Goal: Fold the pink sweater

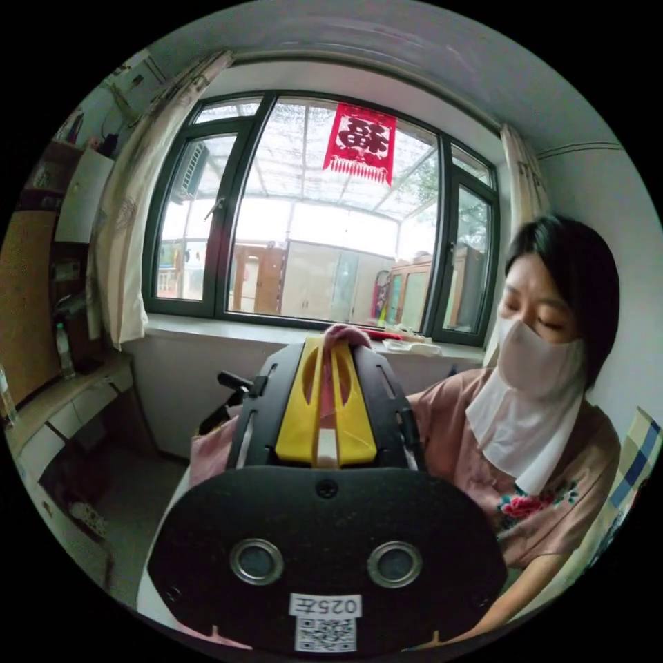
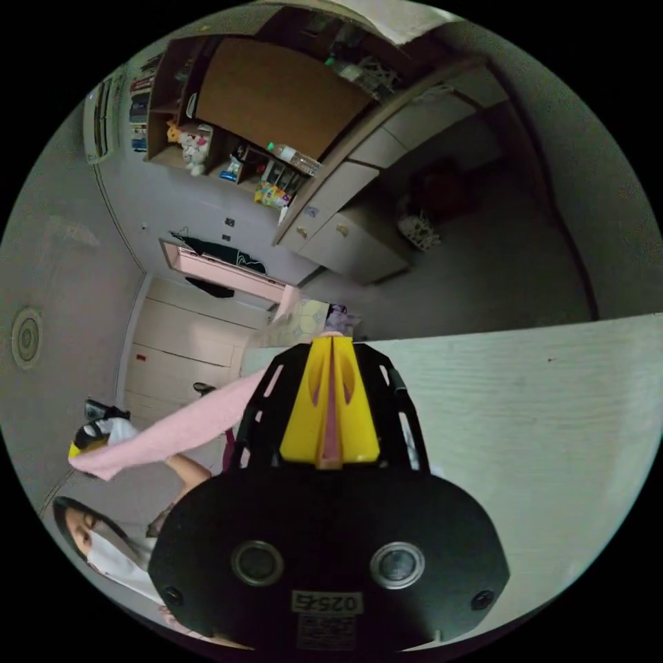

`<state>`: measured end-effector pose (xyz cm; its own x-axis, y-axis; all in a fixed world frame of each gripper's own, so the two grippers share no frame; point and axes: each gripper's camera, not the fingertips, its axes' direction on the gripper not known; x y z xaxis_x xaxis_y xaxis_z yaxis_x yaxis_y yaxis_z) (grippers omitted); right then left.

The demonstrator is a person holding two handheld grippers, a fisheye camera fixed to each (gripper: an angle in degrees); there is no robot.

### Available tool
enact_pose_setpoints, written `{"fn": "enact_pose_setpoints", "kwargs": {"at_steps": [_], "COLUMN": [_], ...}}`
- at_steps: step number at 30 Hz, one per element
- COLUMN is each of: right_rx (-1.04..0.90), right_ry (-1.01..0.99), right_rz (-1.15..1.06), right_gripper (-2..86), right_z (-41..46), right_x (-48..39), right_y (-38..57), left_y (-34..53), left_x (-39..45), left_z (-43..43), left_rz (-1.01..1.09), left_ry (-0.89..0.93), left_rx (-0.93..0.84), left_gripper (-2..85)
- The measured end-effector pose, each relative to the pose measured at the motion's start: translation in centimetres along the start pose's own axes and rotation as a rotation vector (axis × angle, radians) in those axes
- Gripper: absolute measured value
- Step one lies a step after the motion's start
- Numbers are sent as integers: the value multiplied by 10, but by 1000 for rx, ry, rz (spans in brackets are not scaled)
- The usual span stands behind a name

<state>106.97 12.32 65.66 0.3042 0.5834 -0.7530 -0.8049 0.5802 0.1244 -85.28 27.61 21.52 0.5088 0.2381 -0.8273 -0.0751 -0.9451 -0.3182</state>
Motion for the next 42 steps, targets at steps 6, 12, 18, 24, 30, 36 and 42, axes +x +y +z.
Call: {"fn": "enact_pose_setpoints", "kwargs": {"at_steps": [6,12,18,24,30,36,42], "right_rx": [-10,-30,86,503,730,736,608], "right_ry": [104,55,-158,201,478,581,687], "right_rz": [10,-133,-535,-621,-521,-529,-704], "right_gripper": [-7,41,144,162,150,41,-7], "right_z": [-11,-23,-47,-8,60,90,90], "right_x": [21,10,-91,-148,-159,-145,-128], "right_y": [19,90,295,520,606,613,621], "left_y": [93,190,201,164,145,144,168], "left_x": [25,78,103,103,101,109,105], "left_z": [54,110,137,176,189,182,172], "left_rz": [-146,-270,-258,-88,-26,-24,-72], "left_ry": [25,-184,-419,-470,-439,-433,-394], "left_rx": [-113,-155,-198,-395,-449,-465,-486], "left_gripper": [-16,-16,-16,-16,-16,-16,-15]}}
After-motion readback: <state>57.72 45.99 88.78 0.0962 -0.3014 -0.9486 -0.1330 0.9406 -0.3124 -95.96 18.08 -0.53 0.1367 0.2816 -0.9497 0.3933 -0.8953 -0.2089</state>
